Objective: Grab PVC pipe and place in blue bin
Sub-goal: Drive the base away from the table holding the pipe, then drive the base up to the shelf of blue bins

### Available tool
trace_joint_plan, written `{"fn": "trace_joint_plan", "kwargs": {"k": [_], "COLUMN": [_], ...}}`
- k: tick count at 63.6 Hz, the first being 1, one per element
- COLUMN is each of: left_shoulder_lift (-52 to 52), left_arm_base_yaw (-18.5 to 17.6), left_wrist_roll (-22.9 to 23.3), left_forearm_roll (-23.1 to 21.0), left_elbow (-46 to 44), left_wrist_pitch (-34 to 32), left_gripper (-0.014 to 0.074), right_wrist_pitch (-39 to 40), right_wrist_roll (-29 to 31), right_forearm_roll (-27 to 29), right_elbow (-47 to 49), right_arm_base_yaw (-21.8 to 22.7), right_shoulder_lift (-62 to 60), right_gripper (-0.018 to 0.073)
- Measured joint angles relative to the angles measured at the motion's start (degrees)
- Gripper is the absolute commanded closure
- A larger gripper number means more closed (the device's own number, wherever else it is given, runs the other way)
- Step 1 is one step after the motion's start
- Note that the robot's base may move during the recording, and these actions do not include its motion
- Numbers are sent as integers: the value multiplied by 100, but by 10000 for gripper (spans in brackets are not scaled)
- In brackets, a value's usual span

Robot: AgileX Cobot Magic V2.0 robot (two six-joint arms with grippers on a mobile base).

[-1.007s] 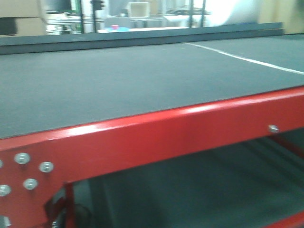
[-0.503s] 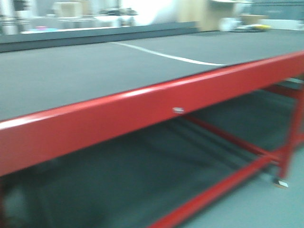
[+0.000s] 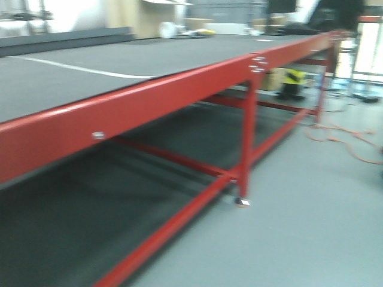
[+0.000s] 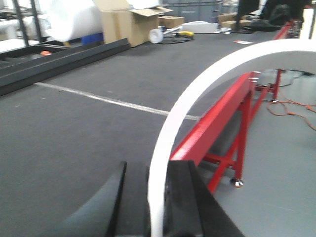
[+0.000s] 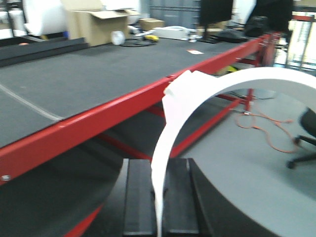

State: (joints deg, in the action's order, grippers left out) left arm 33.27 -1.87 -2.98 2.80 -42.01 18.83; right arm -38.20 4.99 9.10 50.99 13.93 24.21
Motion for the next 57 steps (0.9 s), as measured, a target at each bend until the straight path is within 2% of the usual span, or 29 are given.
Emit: {"fn": "trace_joint_plan", "kwargs": {"k": [57], "left_shoulder_lift": [0], "left_arm_base_yaw": [0], "left_wrist_roll": [0], "left_forearm_roll": [0], "left_elbow": [0], "left_wrist_pitch": [0], "left_gripper": [707], "right_wrist_pitch": [0], "right_wrist_roll": [0], "right_forearm_roll": [0], "right_elbow": [0], "right_arm_base_yaw": [0], "right_shoulder_lift": [0], "right_gripper": [727]}}
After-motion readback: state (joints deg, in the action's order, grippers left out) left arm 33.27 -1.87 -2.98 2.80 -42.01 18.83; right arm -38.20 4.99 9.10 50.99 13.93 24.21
